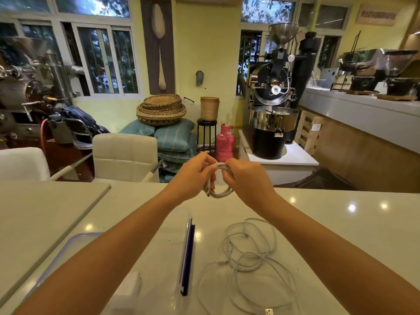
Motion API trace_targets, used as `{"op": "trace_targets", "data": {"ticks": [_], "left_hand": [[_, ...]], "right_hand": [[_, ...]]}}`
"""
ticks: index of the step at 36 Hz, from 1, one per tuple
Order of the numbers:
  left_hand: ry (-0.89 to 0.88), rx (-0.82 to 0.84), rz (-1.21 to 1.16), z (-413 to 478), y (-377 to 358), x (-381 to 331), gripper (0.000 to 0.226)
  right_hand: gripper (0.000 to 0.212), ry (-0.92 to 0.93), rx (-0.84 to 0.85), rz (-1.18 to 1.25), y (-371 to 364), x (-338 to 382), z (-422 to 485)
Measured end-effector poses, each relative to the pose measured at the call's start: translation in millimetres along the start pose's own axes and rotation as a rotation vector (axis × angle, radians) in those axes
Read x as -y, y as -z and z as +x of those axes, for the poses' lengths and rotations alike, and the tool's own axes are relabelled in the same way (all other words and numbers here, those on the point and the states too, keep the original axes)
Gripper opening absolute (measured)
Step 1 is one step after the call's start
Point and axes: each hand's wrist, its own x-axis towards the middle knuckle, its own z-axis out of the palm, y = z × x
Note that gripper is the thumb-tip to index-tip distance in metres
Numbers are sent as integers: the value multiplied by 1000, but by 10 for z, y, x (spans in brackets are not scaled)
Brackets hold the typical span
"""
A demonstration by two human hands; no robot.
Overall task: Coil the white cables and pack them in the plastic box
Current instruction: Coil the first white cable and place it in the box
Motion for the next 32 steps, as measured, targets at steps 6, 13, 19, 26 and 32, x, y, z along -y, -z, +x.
{"op": "trace_targets", "data": {"ticks": [6,13,19,26,32], "left_hand": [[24,-3,125,-70,225,132,12],[7,-21,464,-220,537,278,19],[134,18,617,-332,715,549,20],[346,102,814,-448,648,1059,24],[407,180,1005,-486,525,1334,23]], "right_hand": [[22,2,64,77,-167,137,96],[27,-16,228,173,-348,433,170],[23,-106,434,217,-623,739,160],[17,-269,694,286,-1082,986,30],[19,-344,825,274,-1362,1091,-121]]}}
